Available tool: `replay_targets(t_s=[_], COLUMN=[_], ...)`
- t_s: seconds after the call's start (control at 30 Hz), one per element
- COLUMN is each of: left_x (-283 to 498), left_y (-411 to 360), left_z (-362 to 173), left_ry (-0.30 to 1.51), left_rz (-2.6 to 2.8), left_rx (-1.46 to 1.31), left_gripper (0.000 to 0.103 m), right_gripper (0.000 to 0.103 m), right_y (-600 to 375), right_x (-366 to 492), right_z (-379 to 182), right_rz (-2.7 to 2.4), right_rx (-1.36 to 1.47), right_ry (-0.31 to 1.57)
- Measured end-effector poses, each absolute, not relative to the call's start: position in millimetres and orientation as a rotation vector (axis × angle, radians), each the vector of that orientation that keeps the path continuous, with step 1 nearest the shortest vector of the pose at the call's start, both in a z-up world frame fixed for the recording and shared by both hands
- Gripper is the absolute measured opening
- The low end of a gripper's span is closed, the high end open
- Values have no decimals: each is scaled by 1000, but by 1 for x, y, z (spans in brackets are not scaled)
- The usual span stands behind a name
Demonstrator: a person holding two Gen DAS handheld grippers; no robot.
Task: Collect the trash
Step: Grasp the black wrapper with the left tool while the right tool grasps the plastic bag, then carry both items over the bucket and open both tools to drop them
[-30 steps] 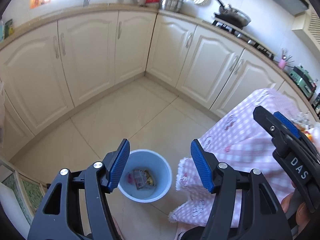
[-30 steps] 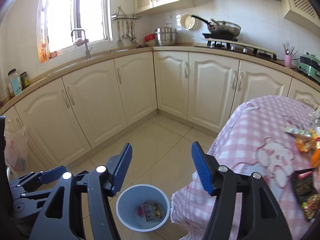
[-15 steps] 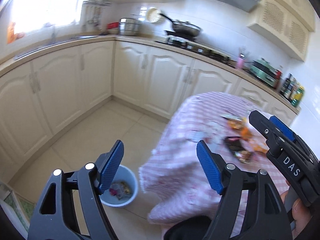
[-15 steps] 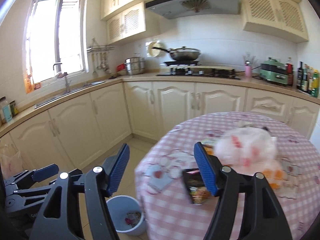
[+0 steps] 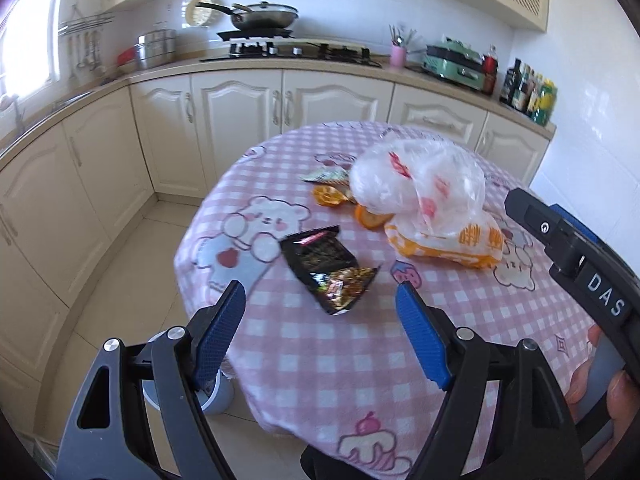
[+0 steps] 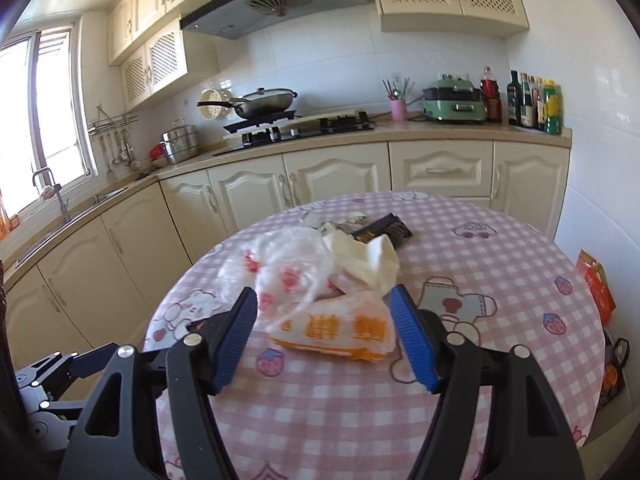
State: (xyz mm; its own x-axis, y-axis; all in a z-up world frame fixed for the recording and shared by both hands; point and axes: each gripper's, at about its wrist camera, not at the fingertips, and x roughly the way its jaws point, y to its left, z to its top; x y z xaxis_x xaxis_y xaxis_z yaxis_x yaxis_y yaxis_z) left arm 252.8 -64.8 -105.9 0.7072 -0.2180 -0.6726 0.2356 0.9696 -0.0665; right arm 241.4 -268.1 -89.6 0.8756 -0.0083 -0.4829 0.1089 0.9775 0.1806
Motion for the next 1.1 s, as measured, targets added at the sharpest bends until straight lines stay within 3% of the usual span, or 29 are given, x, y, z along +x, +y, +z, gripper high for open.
replay_targets(t_s=[0.17,0.33,0.4,0.47,0.7,0.73,0.83,0.93,1.1], left_x=[268,286,291,292,287,286,280,275,266], left_y=[-88,-97,-97,-96,-72,-69,-57,-42,-14], left_z=[-119,-129,-134,-132,-108,-104,-96,-88,-75], left_ry=[779,826,845,829,759,751,721,695,651], left_rz=[-265,-272,-284,-290,-333,-336,-331,-327,-304], left_rx=[88,106,109,96,-40,-51,-82,-113,-162], left_gripper=[73,48,29,20,10,10,9,9,9], right_gripper=[68,68,68,68,67,57,13,6,5], right_y=[-285,-289,-286,-283,-280,-279,-274,-265,-238], right_x=[256,277,284,292,325,328,331,325,304], right_z=[-101,-106,-106,-107,-116,-116,-114,-107,-77], right_rz=[-56,-32,-20,-9,77,88,140,148,167], right_rx=[237,262,264,266,350,352,360,333,276], right_ry=[538,567,572,577,641,650,652,621,512])
